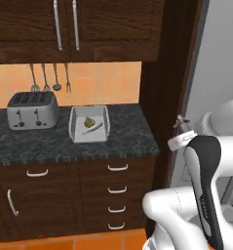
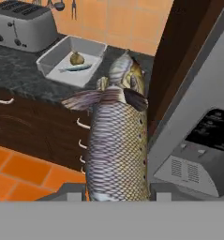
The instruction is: Place one onion and one fish in each tupperware on the nearby counter, to pack two identical lunches.
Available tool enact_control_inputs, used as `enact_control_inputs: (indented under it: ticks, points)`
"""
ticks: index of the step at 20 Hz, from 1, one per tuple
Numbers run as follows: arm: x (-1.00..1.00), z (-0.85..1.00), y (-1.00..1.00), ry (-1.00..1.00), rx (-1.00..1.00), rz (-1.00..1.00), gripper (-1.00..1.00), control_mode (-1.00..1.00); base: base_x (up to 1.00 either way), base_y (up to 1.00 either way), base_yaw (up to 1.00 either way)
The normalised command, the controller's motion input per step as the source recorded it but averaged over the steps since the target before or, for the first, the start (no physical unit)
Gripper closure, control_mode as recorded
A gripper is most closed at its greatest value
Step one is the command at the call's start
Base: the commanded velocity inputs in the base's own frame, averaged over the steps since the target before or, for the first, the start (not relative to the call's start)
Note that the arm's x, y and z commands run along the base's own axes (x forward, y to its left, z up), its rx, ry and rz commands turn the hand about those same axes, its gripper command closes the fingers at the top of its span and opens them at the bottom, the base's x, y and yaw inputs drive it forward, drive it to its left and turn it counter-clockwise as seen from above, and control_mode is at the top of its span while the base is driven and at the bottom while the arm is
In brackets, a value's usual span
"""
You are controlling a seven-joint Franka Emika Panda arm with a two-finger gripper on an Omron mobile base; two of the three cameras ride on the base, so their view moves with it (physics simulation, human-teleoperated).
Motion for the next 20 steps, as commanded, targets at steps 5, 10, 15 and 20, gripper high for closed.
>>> enact_control_inputs:
  ticks: [5,10,15,20]
  points:
    - [0.00,0.00,0.00,0.00,0.00,0.00,1.00,1.00,0.69,1.00,0.21]
    - [0.00,0.00,0.00,0.00,0.00,0.00,1.00,1.00,0.77,1.00,0.14]
    - [0.00,0.00,0.00,0.00,0.00,0.00,1.00,1.00,0.16,1.00,0.04]
    - [0.00,0.00,0.00,0.00,0.00,0.00,1.00,1.00,0.02,1.00,0.00]
